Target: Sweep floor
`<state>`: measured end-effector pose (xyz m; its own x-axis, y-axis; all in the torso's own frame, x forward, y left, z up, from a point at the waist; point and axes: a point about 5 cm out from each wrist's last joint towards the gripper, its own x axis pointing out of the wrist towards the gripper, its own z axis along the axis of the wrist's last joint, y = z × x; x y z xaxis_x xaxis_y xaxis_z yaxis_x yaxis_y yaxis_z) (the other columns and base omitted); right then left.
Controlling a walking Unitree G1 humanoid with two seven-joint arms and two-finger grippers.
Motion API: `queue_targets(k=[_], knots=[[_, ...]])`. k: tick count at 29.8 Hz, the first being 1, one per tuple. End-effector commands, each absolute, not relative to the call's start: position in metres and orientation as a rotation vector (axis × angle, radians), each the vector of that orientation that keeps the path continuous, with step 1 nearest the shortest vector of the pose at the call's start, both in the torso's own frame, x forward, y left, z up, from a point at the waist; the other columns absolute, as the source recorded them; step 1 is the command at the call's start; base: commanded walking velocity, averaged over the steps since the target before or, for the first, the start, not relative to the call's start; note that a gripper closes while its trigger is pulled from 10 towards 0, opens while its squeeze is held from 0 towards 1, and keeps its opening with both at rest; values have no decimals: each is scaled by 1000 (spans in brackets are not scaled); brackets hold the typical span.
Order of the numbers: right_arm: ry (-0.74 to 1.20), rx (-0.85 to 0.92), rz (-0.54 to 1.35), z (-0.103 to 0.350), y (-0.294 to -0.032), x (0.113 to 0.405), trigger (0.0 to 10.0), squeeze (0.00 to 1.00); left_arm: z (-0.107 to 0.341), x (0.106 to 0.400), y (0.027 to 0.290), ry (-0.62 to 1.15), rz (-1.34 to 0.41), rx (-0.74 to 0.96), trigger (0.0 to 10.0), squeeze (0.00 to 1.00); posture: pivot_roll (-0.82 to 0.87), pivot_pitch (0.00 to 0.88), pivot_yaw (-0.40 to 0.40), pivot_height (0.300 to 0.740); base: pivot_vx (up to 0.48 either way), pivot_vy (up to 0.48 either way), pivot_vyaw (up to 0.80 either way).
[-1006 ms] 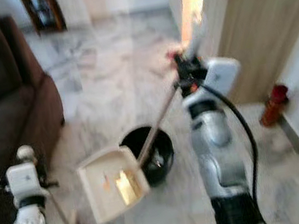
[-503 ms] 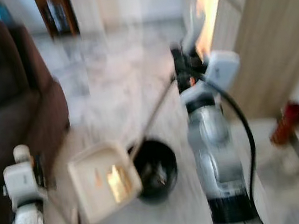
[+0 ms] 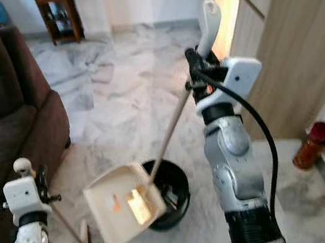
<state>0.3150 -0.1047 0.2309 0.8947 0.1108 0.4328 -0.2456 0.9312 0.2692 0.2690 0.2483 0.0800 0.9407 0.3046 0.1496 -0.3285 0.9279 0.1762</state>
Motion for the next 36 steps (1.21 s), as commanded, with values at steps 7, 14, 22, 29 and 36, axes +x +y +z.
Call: queue_targets(k=[7,14,22,29,36], knots=[[-495,357,162,242,-116,313,10000,0,89,275,243,-168,304,215,10000,0,148,0,-29,740,296,0,0],[-498,358,166,243,-115,312,10000,0,89,275,242,-169,304,214,10000,0,148,0,-31,740,295,0,0],[-498,358,170,243,-115,313,10000,0,89,275,241,-169,303,212,10000,0,148,0,-34,740,296,0,0],[-498,358,174,244,-114,313,10000,0,88,274,240,-166,306,210,10000,0,147,0,-37,740,294,0,0],[-490,355,170,241,-113,312,10000,0,88,273,239,-169,302,205,10000,0,147,0,-36,740,118,0,0]])
